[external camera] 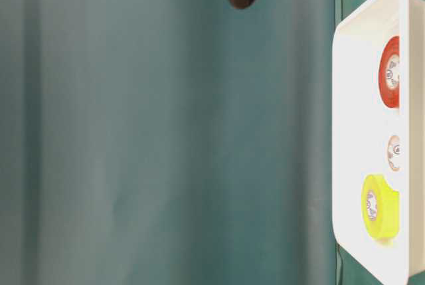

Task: Put the tape into the white case with the right arm.
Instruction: 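Close the right gripper on the blue roll's rim, then lift the blue roll and carry it to the tray's upper right, then open the right gripper to release the blue roll and withdraw right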

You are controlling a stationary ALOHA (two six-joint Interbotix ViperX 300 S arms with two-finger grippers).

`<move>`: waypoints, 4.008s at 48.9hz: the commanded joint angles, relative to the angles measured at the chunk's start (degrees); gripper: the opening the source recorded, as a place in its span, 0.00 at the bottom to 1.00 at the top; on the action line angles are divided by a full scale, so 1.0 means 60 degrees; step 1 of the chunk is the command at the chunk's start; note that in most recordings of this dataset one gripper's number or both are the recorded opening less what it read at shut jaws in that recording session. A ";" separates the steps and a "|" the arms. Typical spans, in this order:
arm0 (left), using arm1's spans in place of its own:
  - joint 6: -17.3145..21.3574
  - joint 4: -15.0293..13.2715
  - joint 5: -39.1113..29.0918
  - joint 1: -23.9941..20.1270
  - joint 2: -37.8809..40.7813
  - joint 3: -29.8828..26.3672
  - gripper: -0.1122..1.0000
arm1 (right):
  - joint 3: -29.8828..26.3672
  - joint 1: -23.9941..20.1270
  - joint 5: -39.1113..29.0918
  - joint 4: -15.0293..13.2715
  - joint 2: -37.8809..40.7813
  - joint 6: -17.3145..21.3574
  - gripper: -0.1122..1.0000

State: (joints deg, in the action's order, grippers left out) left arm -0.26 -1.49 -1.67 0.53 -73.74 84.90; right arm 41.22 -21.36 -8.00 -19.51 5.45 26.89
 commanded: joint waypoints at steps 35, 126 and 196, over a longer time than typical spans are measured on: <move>0.0000 -0.0015 0.0044 -0.0029 0.0073 -0.0088 0.11 | -0.0557 -0.0029 -0.0513 0.0015 -0.0410 0.0103 0.10; 0.0015 -0.0015 0.0044 -0.0029 0.0088 -0.0088 0.11 | -0.1904 0.6196 -0.0967 -0.0029 -0.0908 0.0059 0.10; 0.0000 -0.0015 0.0044 -0.0015 0.0088 -0.0088 0.11 | -0.1055 0.8013 -0.1055 -0.0762 -0.0674 0.0029 0.70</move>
State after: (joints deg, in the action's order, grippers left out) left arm -0.26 -1.49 -1.67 0.53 -73.74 84.90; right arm 34.19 26.81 -14.41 -23.55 4.66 27.07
